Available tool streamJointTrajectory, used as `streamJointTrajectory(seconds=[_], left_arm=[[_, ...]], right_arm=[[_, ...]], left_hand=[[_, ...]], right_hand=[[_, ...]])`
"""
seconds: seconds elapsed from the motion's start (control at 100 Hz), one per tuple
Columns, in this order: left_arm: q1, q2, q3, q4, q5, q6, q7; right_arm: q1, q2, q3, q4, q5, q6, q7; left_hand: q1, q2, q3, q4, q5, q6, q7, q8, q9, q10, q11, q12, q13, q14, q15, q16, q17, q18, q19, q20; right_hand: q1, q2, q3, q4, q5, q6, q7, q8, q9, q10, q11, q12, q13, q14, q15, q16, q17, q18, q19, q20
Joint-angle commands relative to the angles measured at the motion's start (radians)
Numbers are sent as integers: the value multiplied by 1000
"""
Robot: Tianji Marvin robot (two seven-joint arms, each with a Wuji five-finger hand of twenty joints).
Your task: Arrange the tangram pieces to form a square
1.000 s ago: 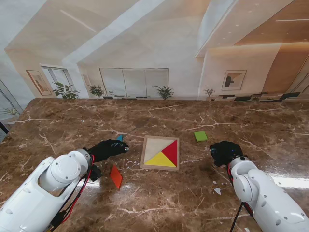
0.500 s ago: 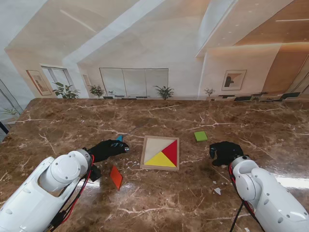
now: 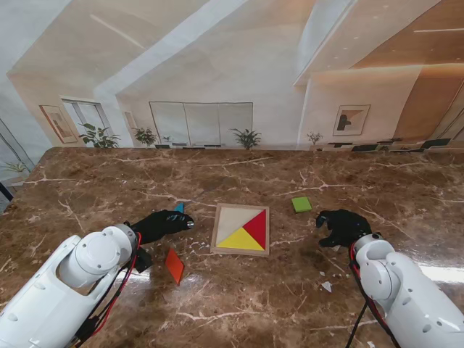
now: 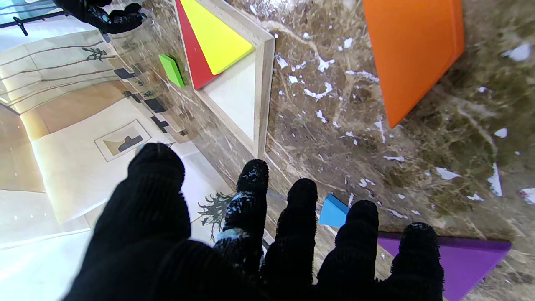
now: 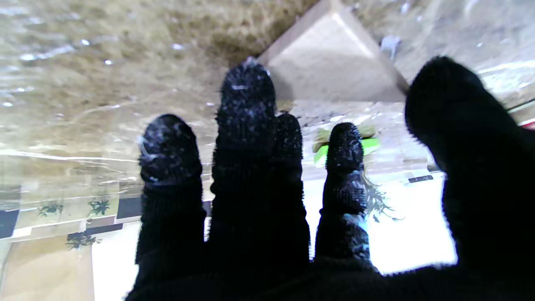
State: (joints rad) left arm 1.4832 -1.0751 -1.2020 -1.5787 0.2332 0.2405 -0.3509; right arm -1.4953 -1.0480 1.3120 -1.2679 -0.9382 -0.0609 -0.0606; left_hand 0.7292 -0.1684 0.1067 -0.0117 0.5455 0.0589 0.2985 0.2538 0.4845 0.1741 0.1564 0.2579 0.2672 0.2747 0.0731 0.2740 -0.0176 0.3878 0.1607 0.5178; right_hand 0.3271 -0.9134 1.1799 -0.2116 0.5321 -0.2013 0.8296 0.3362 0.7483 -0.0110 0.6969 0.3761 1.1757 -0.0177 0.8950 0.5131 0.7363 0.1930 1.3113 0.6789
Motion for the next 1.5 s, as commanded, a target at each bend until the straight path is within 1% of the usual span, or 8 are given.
streamJointTrajectory(seconds=[0.0, 0.23, 0.37, 0.49, 0.6, 0.84, 1.18, 1.49], left_arm=[[6, 1, 0, 5, -1, 3, -4], [6, 1, -3, 5, -3, 4, -6], [7, 2, -4, 6, -4, 3, -8], [6, 2, -3, 8, -5, -2, -9], [4, 2, -3, 10, -6, -5, -8], [5, 1, -3, 12, -5, -8, -7], [3, 1, 1, 14, -4, -5, -7], [2, 2, 3, 15, -5, -2, -8]], right_arm=[[-6, -2, 12, 7, 2, 3, 11], [-35, -5, 70, -38, 5, -13, 10], [-71, 5, 114, -85, -35, -51, 49], [-94, 15, 133, -114, -75, -81, 94], [-100, 25, 131, -118, -121, -110, 112], [-96, 35, 119, -100, -174, -125, 115], [-86, 43, 113, -69, -204, -140, 112], [-65, 43, 70, -10, -199, -128, 55]], left_hand=[[14, 29, -27, 17, 21, 0, -7, -23, 25, 12, 10, -1, 23, 1, -9, -3, 6, -1, -22, 26], [14, 28, -26, 17, 29, 2, -9, -25, 30, 12, 10, -1, 28, 3, -7, -3, 9, 0, -21, 26], [13, 29, -26, 17, 30, 5, -10, -25, 31, 13, 10, -1, 30, 5, -7, -2, 10, 1, -21, 26], [13, 29, -26, 17, 31, 6, -11, -25, 32, 16, 10, -1, 30, 4, -7, -2, 11, 2, -21, 26], [12, 29, -26, 17, 32, 5, -11, -25, 32, 14, 10, -1, 31, 3, -6, -2, 12, 1, -21, 26], [11, 30, -27, 18, 31, 5, -12, -25, 31, 16, 10, -2, 29, 5, -7, -2, 11, 1, -21, 26], [9, 32, -28, 18, 32, 4, -12, -25, 30, 15, 9, -2, 30, 5, -7, -2, 11, 2, -21, 26], [8, 32, -28, 18, 32, 7, -11, -25, 29, 17, 9, -2, 29, 5, -7, -2, 11, 2, -20, 27]], right_hand=[[-45, -13, -1, 12, -41, 11, 0, -5, -41, 21, -33, -20, -8, -16, -6, -14, -15, -16, 5, -8], [-72, -18, -1, 8, -25, 24, 0, -7, -35, 21, -32, -22, -27, 0, -1, -19, -41, -4, 1, -20], [-80, -28, 2, 3, -13, 22, -17, -15, -80, 9, -32, -20, -114, 23, 51, 0, -144, 3, 9, 1], [-90, -45, 5, -2, -32, 19, -43, -27, -184, 8, 22, 4, -231, 12, 149, 31, -258, -17, 24, 53], [-105, -78, 14, -7, -49, 21, -57, -32, -234, 0, 93, 39, -279, -8, 211, 44, -296, -28, 26, 78], [-66, -118, 34, -10, -65, 7, -68, -36, -296, -10, 144, 92, -315, -35, 251, 63, -317, -39, 22, 92], [-13, -130, 45, -9, -31, -34, -73, -42, -282, -36, 153, 109, -303, -38, 254, 64, -312, -40, 21, 94], [19, -130, 40, -4, 100, -45, -25, -20, -207, -35, 160, 114, -256, -23, 266, 60, -280, -30, 29, 92]])
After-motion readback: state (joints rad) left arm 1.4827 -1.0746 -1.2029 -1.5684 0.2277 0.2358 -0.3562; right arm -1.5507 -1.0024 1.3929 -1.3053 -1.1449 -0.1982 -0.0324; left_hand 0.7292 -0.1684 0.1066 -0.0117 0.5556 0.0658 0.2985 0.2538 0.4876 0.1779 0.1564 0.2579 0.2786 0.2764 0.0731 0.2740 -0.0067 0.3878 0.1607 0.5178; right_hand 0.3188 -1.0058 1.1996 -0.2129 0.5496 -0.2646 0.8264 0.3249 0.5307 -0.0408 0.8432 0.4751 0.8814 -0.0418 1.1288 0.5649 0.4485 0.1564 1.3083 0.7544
